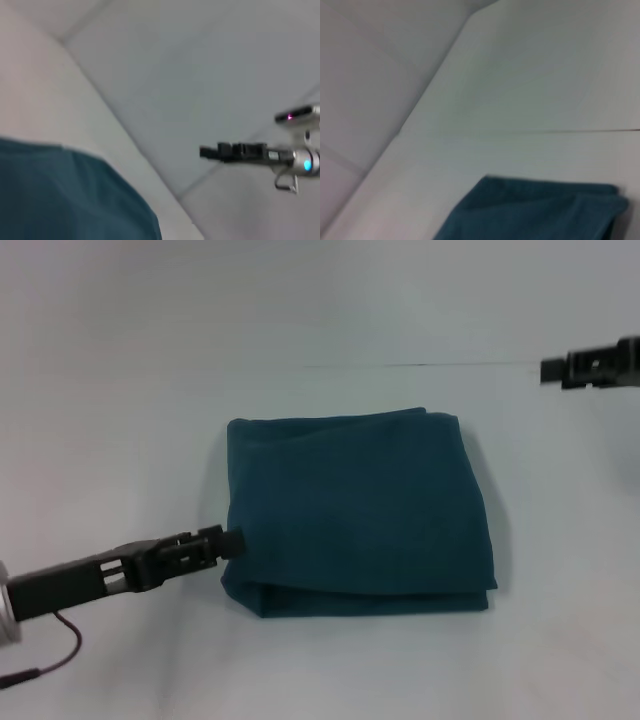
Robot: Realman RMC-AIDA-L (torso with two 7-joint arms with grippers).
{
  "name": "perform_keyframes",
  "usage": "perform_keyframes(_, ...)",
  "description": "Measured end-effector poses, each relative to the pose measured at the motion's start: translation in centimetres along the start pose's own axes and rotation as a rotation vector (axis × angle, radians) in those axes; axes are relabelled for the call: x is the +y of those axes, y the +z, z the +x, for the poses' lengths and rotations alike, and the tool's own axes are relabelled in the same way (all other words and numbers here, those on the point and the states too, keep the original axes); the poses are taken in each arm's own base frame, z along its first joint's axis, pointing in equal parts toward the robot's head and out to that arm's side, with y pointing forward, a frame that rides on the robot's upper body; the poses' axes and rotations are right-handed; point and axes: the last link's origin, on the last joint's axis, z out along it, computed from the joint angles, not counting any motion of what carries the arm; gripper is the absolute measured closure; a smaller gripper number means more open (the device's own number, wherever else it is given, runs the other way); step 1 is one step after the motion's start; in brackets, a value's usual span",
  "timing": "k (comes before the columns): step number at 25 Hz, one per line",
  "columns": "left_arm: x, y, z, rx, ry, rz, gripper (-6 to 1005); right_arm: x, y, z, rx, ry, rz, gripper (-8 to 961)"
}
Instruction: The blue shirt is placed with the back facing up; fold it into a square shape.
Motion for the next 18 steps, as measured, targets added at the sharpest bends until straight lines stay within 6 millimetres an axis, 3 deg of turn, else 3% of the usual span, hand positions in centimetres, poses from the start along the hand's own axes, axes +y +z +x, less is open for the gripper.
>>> perform_keyframes(6, 0.3, -1.4, 3.4, -0.116, 0.113, 0.042, 153, 1.5, 1.2, 3.8, 0.123, -0.341, 0.005, 371)
perform_keyframes(10, 0.5, -0.7, 4.3, -0.206, 0.268, 0.035, 153, 3.3, 2.9, 6.1, 0.15, -0.491, -0.049, 371)
perform_keyframes(18, 0.2, 0.7, 3.4, -0.278, 0.44, 0.01, 154, 4.0, 5.1, 8.5, 0.172, -0.35, -0.155, 370)
